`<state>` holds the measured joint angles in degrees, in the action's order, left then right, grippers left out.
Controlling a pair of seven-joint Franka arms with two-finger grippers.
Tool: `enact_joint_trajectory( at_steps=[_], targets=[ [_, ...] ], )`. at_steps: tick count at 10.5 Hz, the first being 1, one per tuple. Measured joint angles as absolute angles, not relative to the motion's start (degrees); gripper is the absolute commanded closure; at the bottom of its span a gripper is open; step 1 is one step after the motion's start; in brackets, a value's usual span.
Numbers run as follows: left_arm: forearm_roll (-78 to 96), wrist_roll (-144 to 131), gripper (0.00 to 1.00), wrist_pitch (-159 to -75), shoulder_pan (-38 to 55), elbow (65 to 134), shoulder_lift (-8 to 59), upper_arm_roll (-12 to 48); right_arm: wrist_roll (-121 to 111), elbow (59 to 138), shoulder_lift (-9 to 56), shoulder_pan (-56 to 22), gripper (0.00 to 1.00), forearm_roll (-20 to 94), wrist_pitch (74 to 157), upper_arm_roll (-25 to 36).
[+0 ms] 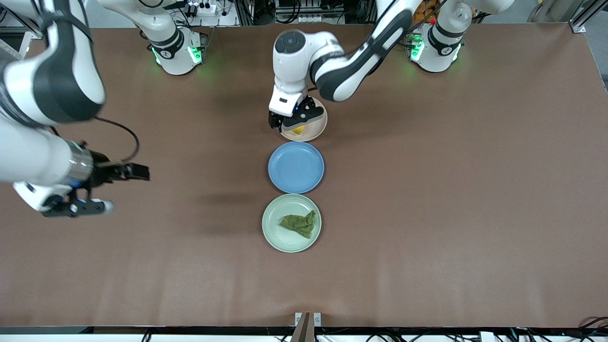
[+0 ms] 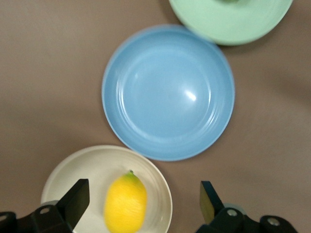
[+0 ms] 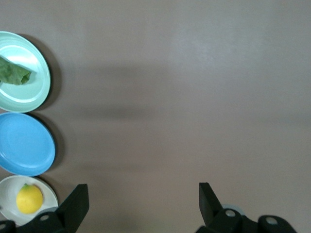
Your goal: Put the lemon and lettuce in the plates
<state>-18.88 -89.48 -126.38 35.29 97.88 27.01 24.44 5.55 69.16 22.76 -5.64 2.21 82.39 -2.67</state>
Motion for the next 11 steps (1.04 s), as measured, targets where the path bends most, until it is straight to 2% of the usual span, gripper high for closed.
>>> enact_joint_trajectory(
  at_steps=[4,7,11],
  targets=[
    [-18.0,-70.7,0.00,-117.9,26.1,96.4,18.9,24.3,5.4,71.2,15.2,-5.4,0.00,-1.6,79.4,-2.7],
    [-12.4,-53.9,0.00,-111.1,15.9,92.3,15.2,24.2,2.9,71.8,11.5,-4.7,0.00,-3.7,78.4,-2.6],
    [-10.9,-39.2,0.00,-106.3,3.5,87.5,13.7,24.1,1.6,81.0,4.2,-3.1,0.00,-3.8,85.8,-2.7]
  ],
)
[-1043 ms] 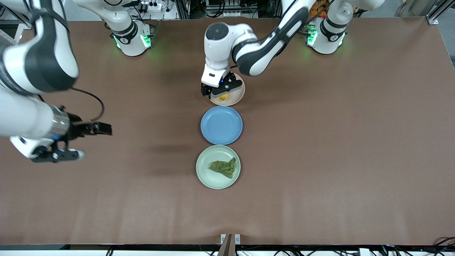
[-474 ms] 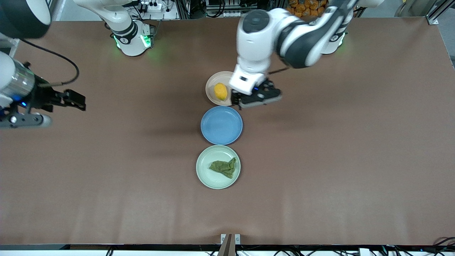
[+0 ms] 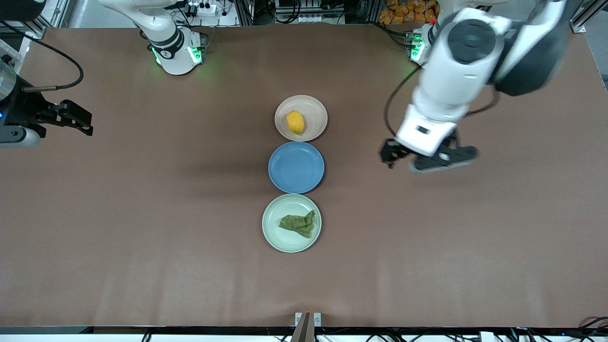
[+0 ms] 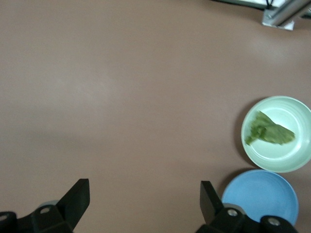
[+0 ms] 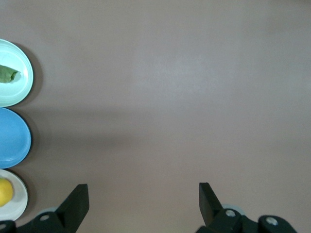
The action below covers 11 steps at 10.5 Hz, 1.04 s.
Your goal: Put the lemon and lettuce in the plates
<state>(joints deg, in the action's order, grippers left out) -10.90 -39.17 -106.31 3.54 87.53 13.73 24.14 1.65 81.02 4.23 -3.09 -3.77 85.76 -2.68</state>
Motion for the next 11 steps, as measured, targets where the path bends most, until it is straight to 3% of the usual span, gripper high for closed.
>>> enact_joint_trajectory(
  at_steps=[4,7,11],
  targets=[
    [-7.5,-24.1,0.00,-103.2,-4.8,87.0,11.4,22.9,1.7,85.8,0.4,-3.1,0.00,-3.6,93.2,-3.2],
    [-3.0,-11.2,0.00,-99.7,-4.3,87.0,8.3,14.3,1.7,85.8,0.2,-3.1,0.00,-1.1,93.8,-3.3],
    [-1.9,-9.4,0.00,-95.2,-3.5,87.0,3.8,13.2,1.7,85.8,0.1,-3.1,0.00,-1.0,93.7,-3.2]
  ],
)
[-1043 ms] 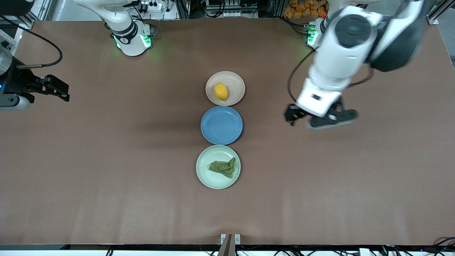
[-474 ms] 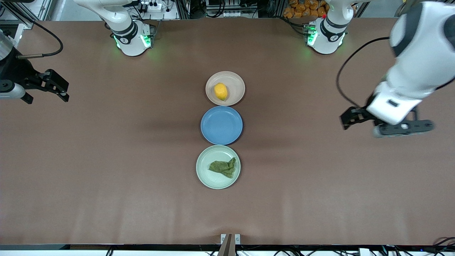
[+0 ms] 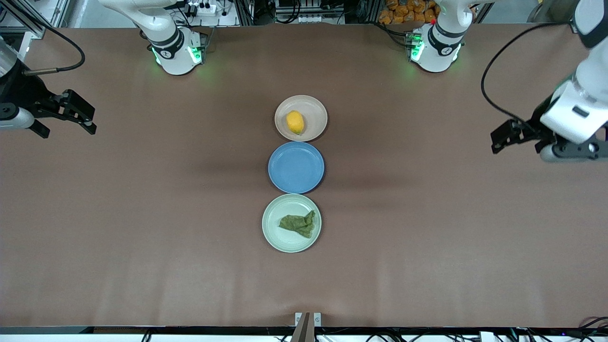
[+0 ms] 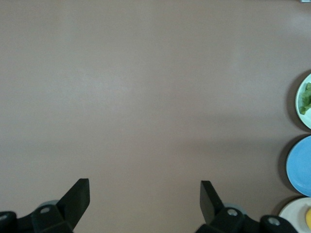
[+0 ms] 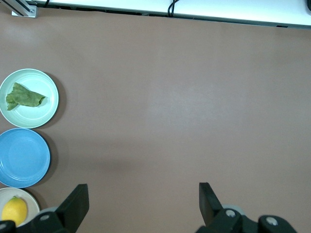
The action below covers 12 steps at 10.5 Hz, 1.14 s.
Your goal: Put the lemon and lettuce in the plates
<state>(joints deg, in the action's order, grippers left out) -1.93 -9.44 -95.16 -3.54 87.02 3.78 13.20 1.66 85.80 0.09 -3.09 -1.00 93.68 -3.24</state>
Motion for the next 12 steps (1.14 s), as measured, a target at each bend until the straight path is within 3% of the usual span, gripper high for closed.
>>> enact_joint_trajectory(
  at_steps=[4,12],
  targets=[
    [-0.9,-9.4,0.00,-93.4,-3.5,87.1,-0.1,12.9,1.7,85.8,0.1,-3.1,0.00,-0.8,93.8,-3.3],
    [-0.9,-9.4,0.00,-89.2,-3.7,87.0,-0.9,12.6,1.7,85.8,0.0,-3.1,0.00,-0.6,93.8,-3.3]
  ],
)
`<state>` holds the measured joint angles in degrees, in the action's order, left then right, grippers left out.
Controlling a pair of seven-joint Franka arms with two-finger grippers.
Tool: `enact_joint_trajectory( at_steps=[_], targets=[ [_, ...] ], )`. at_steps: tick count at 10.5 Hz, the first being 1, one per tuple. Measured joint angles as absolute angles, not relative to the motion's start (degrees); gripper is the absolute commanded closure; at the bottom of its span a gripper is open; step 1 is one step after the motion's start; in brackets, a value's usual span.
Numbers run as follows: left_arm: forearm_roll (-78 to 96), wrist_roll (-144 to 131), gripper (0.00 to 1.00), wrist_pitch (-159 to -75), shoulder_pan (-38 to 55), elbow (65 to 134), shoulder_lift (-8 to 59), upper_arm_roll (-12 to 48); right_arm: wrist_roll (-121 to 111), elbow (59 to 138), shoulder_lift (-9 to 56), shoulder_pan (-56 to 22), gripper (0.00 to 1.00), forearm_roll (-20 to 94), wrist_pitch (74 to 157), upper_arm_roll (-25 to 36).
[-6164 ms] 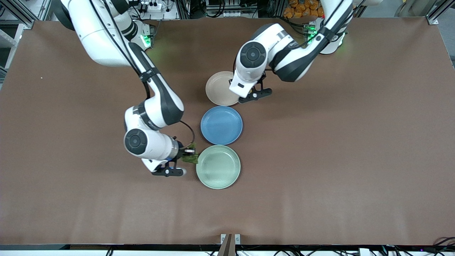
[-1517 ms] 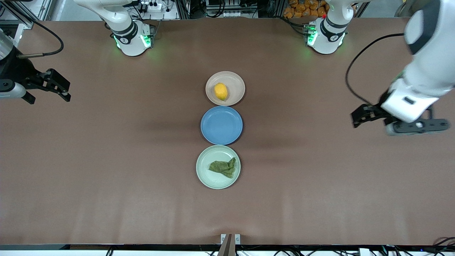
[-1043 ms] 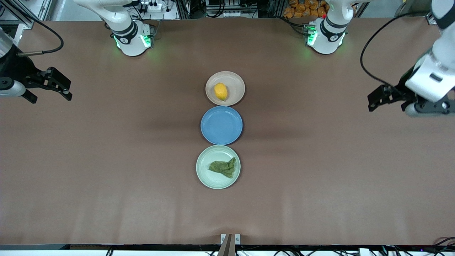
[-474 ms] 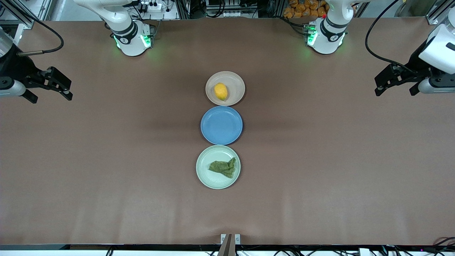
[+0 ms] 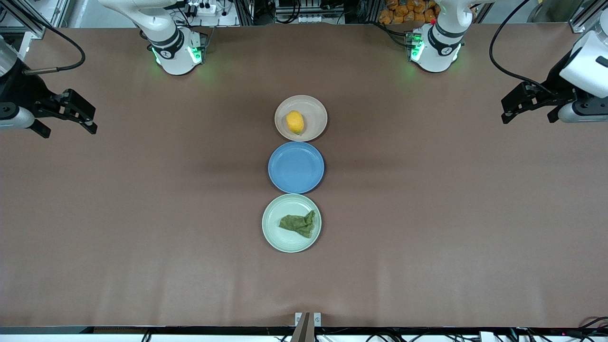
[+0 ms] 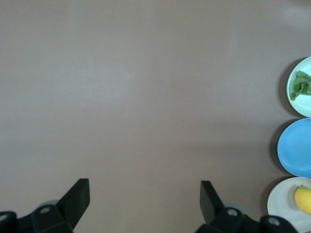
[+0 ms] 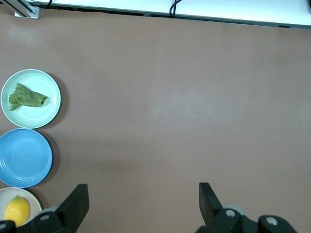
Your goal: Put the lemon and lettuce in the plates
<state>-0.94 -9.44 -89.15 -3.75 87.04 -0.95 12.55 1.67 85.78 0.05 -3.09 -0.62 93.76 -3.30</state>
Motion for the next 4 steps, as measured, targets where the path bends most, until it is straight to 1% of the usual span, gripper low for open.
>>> enact_joint_trajectory(
  at_steps=[4],
  targets=[
    [-0.9,-9.4,0.00,-88.7,-4.0,87.0,-0.5,12.4,1.7,85.8,0.0,-3.1,0.00,-0.6,93.6,-3.3]
  ],
)
